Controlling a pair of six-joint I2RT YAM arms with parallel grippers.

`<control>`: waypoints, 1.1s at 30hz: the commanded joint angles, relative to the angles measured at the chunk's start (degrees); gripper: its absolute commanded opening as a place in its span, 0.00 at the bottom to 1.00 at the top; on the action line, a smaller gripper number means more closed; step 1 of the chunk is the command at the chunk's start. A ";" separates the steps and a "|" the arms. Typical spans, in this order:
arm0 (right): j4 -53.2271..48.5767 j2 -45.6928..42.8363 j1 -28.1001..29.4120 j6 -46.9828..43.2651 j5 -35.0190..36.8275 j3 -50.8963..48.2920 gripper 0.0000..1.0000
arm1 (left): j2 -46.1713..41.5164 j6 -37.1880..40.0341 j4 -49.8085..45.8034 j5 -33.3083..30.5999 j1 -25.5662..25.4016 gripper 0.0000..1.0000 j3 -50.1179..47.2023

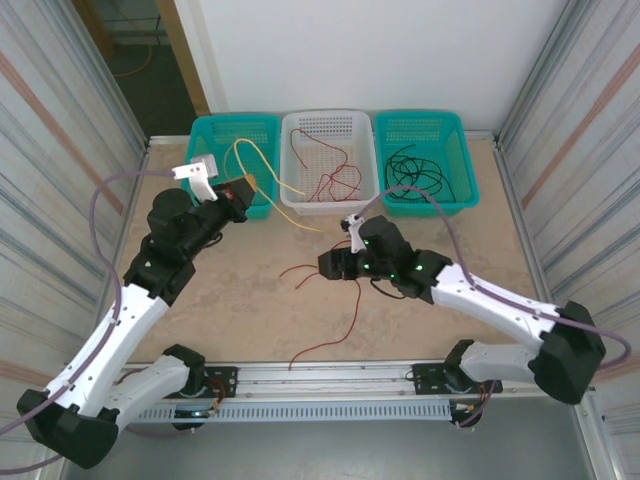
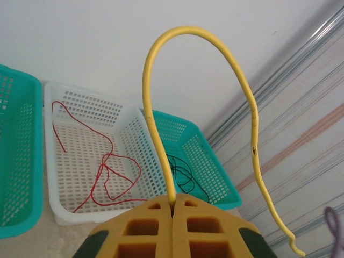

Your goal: Untangle the cables

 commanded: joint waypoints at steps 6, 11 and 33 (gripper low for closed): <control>9.04 10.64 -6.53 7.14 2.51 0.06 0.61 | -0.07 -4.40 1.85 3.80 0.26 0.00 3.37; 10.42 13.19 -12.31 9.91 1.68 -3.92 0.59 | -0.28 -4.65 1.01 4.75 1.14 0.00 4.50; 1.52 6.08 -17.75 9.10 4.50 -11.96 0.65 | 2.54 -3.97 -10.32 -2.10 23.83 0.00 13.73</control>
